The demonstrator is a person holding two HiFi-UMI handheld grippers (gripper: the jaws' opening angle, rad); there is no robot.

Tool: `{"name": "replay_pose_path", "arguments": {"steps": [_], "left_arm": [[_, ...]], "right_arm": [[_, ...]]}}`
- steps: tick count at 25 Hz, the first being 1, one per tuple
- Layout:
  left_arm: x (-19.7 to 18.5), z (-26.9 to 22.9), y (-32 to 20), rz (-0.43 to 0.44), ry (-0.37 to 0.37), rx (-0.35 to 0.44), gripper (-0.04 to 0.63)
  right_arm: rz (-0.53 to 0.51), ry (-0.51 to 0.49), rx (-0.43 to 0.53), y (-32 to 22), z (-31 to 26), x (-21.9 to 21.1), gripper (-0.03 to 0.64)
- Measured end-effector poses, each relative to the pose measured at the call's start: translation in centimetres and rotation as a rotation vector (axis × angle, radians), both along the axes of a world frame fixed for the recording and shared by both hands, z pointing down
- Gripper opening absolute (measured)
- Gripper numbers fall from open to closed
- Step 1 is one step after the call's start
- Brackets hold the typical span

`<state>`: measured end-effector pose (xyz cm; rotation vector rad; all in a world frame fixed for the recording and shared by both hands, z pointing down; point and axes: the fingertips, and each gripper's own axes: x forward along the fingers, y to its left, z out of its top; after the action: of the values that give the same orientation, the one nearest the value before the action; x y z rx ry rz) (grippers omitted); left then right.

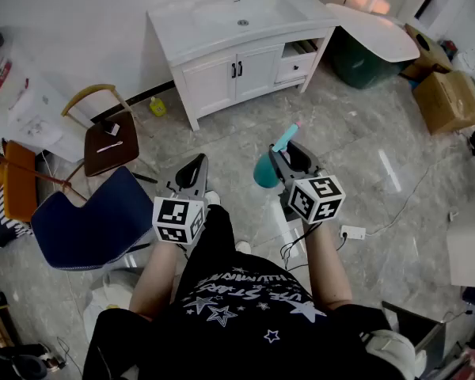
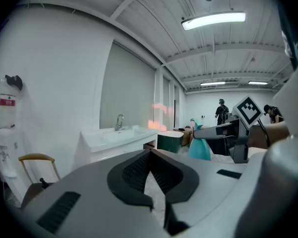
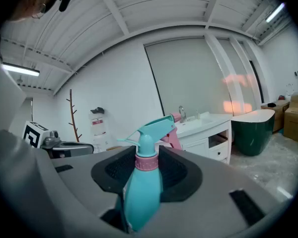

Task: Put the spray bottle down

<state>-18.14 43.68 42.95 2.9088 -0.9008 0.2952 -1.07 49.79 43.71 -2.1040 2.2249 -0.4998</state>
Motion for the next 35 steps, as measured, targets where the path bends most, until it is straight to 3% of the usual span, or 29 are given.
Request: {"name": "replay_pose_path", "arguments": {"steps": [10,19,26,35], "left_arm": [[-0.4,0.6,0.6,-0.007,-0.011,-0.004,0.015],[-1.0,1.3,-2.0,-0.030,-0.016,-0.019,0.015],[-0.7,1.7,-8.7,-0.054,-0.012,-0.035,0.015],[2.0,1.5,-23.0,-0.060,0.009,-0.041,0.015]], "right_arm": [[0.001,-0.005,-0.009,0.5,1.0,-0.1,0.153],[-0.007,-0.015,-0.019,-2.6,1.5,-0.1,0.153],[-0.002,-0.010,-0.026,-9.0,1.3,1.4,0.153],[0.002,0.036,-0.033,-23.3,-0.5,4.6,0.153]]}}
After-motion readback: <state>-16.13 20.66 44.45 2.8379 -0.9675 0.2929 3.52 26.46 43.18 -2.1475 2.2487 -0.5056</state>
